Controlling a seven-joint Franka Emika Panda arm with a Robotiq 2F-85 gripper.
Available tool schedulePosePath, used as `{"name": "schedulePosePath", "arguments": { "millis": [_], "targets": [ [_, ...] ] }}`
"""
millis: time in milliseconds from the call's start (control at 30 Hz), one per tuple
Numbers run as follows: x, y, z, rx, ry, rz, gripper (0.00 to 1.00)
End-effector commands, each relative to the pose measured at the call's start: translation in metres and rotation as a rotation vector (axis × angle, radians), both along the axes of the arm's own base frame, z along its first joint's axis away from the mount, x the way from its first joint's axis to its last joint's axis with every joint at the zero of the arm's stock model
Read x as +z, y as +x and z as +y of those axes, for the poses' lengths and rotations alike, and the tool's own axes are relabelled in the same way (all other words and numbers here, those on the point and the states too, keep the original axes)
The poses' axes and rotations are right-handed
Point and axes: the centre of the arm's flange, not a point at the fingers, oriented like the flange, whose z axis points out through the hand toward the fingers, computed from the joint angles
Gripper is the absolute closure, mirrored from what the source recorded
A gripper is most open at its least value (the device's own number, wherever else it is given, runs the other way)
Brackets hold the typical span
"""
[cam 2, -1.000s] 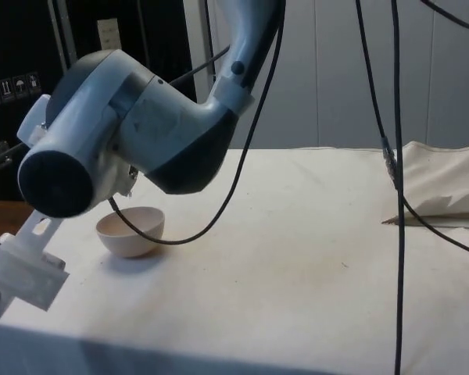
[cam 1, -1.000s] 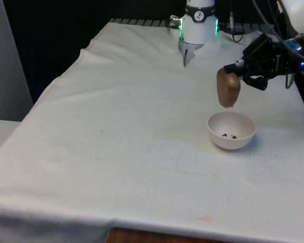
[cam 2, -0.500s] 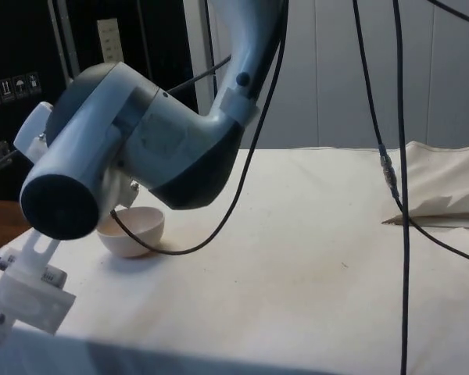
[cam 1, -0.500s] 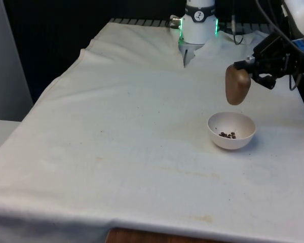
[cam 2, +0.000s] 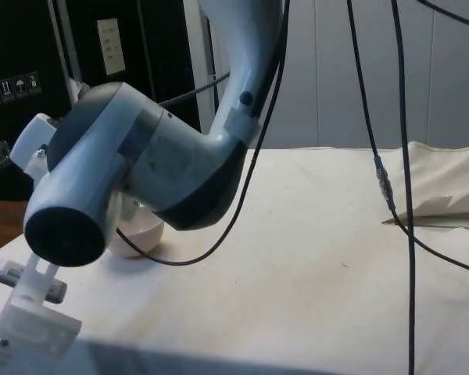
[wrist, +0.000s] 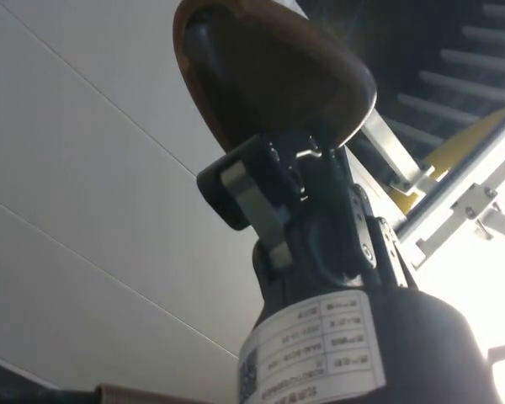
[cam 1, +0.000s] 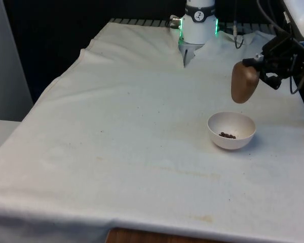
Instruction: Pour the coffee beans from the cup into the bowl.
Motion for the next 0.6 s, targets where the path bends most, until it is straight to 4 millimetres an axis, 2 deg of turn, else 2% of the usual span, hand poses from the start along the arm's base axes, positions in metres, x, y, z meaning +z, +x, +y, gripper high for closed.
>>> {"name": "schedulePosePath", "arguments": {
  "millis": [0, 333, 567],
  "targets": [
    [0.0, 0.0, 0.001, 0.0, -0.005, -0.003, 1.0],
    [-0.007, -0.003, 0.002, 0.005, -0.053, -0.022, 1.0],
    [-0.016, 0.0, -0.012, 0.002, -0.089, -0.029, 1.0]
  ]
}}
